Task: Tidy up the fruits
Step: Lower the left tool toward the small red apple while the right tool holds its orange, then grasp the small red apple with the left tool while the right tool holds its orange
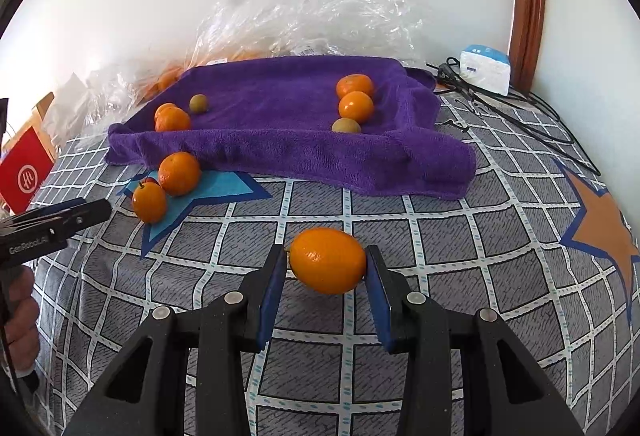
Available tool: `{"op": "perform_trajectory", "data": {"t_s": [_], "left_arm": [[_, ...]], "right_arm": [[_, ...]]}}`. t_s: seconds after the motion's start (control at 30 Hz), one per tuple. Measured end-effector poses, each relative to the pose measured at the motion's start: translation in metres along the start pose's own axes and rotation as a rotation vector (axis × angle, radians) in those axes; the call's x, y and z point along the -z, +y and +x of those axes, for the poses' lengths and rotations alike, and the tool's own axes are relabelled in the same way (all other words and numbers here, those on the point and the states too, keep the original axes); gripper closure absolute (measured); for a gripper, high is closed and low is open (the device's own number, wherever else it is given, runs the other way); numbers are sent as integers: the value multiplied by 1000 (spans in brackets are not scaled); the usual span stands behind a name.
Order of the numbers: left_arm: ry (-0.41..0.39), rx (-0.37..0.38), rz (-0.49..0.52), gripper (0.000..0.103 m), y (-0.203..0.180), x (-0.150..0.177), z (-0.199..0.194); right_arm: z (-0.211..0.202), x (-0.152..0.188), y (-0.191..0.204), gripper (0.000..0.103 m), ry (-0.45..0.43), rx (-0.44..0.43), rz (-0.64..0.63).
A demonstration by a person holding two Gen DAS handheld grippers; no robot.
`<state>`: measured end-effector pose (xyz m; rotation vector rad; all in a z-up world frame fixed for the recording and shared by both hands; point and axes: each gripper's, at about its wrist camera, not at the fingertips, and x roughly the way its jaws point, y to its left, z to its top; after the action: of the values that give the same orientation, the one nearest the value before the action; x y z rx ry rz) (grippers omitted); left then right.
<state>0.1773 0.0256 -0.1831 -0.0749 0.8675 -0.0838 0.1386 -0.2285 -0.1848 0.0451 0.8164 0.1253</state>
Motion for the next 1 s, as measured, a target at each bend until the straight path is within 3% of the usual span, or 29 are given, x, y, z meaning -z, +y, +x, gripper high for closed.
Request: {"op": "perform_trajectory", "data": {"t_s": [0.57,0.73,0.87,1.0], "left_arm": [[28,26,79,41,-30,-17,28],[13,4,95,62,-36,-18,31],[16,91,83,80,-32,-20,32],[6,146,52,80,-25,-20,30]], "right_arm": [[7,-2,1,64,32,-37,3],[9,-2,-1,64,38,-44,15],[9,-2,-2,64,40,-44,21],[10,-3,-2,64,45,-50,23]]}}
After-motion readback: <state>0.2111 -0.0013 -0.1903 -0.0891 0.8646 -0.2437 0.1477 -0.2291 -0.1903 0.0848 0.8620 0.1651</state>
